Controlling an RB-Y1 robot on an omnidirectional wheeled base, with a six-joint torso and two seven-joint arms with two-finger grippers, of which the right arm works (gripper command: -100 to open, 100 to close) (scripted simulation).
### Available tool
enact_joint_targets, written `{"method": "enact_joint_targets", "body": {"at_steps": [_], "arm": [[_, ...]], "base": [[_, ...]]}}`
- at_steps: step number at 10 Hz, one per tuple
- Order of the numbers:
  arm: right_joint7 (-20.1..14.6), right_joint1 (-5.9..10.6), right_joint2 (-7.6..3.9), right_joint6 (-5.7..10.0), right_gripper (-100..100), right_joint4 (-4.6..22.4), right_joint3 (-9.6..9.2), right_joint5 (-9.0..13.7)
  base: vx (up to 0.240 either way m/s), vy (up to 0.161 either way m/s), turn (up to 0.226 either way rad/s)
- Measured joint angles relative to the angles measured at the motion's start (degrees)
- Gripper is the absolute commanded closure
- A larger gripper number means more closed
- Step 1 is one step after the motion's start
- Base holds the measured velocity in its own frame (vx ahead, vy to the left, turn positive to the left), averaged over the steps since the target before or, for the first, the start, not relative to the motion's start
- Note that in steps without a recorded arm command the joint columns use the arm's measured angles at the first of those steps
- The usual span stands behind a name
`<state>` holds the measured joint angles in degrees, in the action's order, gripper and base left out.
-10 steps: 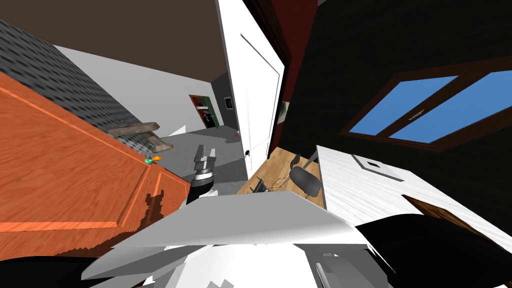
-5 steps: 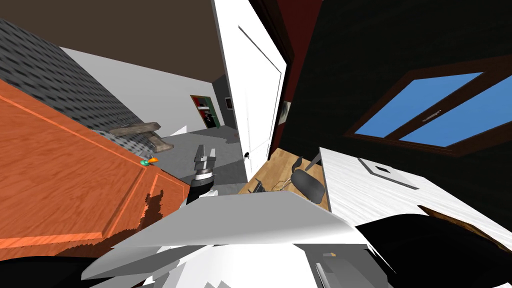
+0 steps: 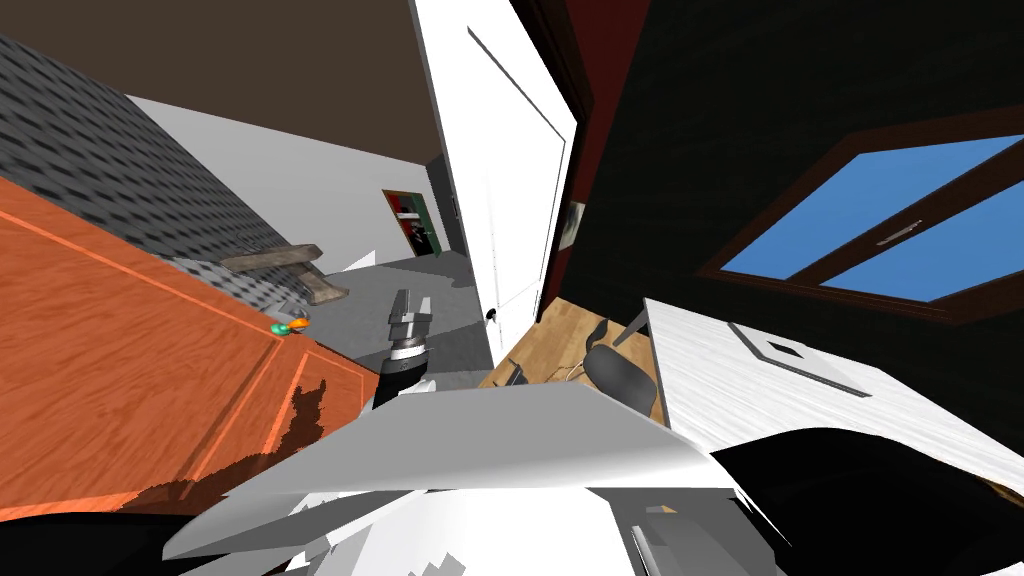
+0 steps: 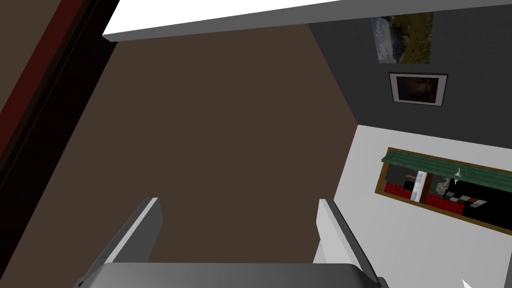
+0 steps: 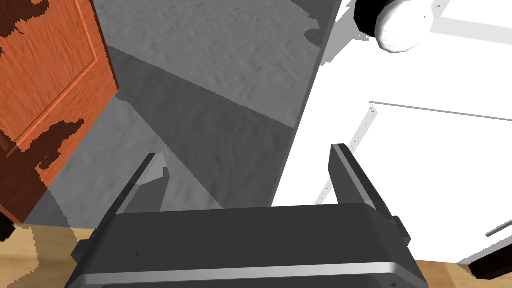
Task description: Push the door open
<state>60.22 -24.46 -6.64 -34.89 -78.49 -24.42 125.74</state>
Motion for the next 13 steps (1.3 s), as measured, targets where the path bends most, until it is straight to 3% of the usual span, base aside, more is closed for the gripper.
{"method": "enact_joint_targets", "body": {"at_steps": [8,13], "arm": [[6.1,0.32,0.33,-5.03,-100,4.7,-1.89,10.2],[9.1,0.48,0.47,-7.58,-100,7.0,-2.9,15.4]], "base": [[0.091,-0.039,0.025],[0.078,-0.037,0.02]]}}
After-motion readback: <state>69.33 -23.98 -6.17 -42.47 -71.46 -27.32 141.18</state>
